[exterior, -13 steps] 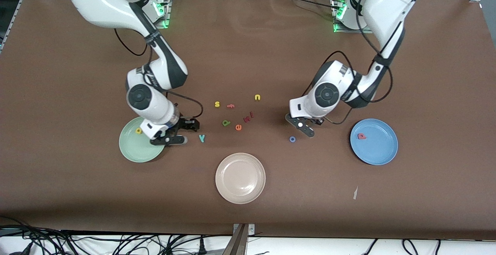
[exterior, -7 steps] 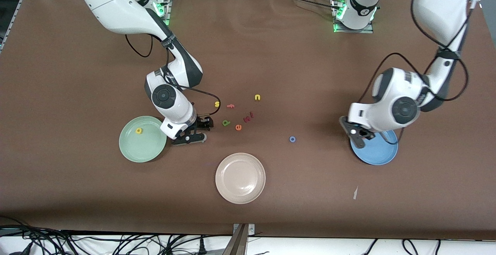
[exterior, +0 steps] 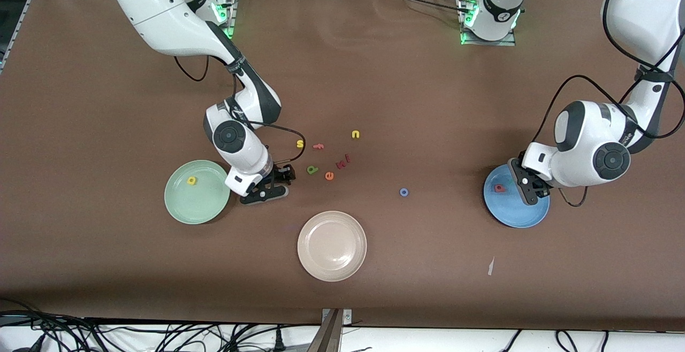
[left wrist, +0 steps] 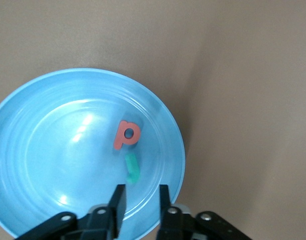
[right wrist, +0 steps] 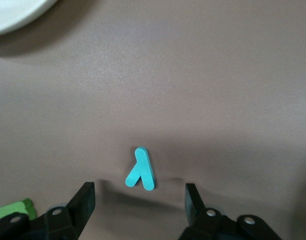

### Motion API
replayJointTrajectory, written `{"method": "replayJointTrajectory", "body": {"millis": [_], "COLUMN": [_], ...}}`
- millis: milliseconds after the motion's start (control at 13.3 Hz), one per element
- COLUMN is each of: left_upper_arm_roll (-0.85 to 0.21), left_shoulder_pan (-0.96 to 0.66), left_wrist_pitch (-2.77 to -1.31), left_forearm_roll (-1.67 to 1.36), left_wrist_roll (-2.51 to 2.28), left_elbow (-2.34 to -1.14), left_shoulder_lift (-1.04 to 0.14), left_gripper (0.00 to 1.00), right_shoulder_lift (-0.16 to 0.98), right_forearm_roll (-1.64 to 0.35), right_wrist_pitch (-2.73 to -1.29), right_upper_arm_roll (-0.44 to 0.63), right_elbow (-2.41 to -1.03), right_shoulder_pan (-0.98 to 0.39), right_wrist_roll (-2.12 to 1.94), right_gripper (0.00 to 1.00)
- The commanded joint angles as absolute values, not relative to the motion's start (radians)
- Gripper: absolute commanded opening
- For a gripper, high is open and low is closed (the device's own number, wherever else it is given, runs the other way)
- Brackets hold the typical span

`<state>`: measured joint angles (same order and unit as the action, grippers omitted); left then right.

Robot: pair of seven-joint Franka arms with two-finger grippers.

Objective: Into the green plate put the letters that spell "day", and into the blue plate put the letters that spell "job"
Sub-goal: 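Carry the teal j onto the blue plate while the right gripper reaches the teal y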

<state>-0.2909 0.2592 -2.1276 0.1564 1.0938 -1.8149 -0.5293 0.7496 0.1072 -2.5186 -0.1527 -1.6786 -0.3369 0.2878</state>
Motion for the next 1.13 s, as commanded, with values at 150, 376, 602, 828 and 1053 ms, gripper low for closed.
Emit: {"method": "replayJointTrajectory", "body": {"millis": [150,376,602,828,1053], "left_upper_arm_roll": [-0.359,-0.403,-0.402,-0.399,-0.304], "left_shoulder_pan": [0.255,0.209,0.102,0.007,-0.141], "left_wrist_pitch": [-2.102,-2.086,-2.089,-2.106,-2.204], "left_forearm_roll": [0.091,0.083,0.089,0.087,0.107], "left_wrist_roll": [0.995,0.745,0.496,0.367,0.324], "left_elbow": [-1.778,-1.746,-1.622,-1.511,-1.447], "left_shoulder_lift": [-0.522,-0.532,-0.622,-0.736,-0.822], "left_gripper": [1.0,1.0,1.0,1.0,1.0], "right_shoulder_lift": [0.778,0.778,0.784,0.784,0.785], "right_forearm_roll": [0.12,0.118,0.118,0.114,0.11], "right_wrist_pitch": [-2.526,-2.526,-2.526,-2.526,-2.526], "right_upper_arm_roll": [-0.123,-0.121,-0.121,-0.12,-0.12], "right_elbow": [-1.647,-1.647,-1.647,-1.647,-1.647], "right_shoulder_pan": [-0.365,-0.365,-0.365,-0.365,-0.365], "right_wrist_roll": [0.278,0.273,0.284,0.287,0.29], "right_gripper": [0.68,0.49,0.47,0.42,0.27]}}
